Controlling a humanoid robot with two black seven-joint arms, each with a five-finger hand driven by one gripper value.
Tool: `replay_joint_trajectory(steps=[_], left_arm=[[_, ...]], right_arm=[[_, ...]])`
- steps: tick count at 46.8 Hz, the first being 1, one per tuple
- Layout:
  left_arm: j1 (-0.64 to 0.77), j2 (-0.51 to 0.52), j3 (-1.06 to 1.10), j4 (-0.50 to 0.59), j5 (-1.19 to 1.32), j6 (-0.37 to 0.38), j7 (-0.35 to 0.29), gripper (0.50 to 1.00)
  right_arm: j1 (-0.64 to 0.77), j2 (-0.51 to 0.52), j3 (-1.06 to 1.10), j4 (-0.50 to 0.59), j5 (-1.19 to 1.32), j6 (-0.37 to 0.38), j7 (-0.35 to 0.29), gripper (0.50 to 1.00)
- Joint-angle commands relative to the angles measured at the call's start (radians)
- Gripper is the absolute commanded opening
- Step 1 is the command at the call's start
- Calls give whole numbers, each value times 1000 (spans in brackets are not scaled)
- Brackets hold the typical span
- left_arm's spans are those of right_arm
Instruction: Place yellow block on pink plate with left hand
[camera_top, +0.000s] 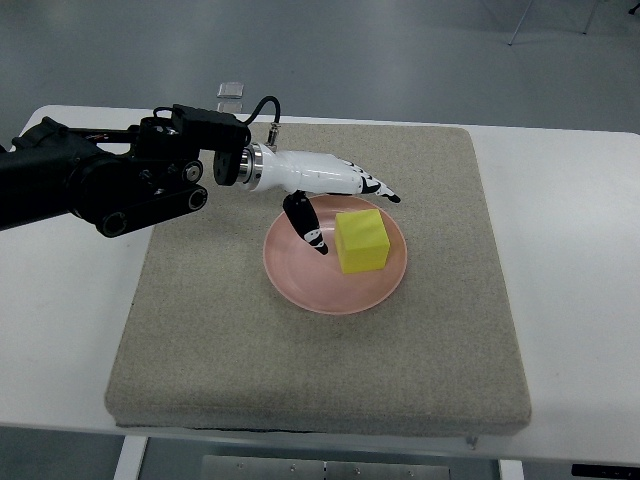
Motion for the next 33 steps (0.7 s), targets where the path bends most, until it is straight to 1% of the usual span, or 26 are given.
replay_joint_trajectory(steps=[1, 7, 13, 20, 26, 33], left_arm=[[-5, 14, -5, 11, -9, 0, 0, 992], [-5, 37, -8, 37, -14, 2, 0, 992], [2, 63, -8, 94, -17, 2, 0, 992], [15, 71, -9, 184, -31, 15, 2, 992], [18, 66, -11, 290, -48, 22, 2, 992], [18, 55, -8, 397, -124, 23, 6, 992]], right_arm=[[0, 0, 0, 0, 0, 0, 0, 924], [0, 0, 0, 0, 0, 0, 0, 924], [0, 0, 0, 0, 0, 0, 0, 924], [0, 0, 0, 0, 0, 0, 0, 924], [0, 0, 0, 0, 0, 0, 0, 924], [0, 0, 0, 0, 0, 1, 0, 924]])
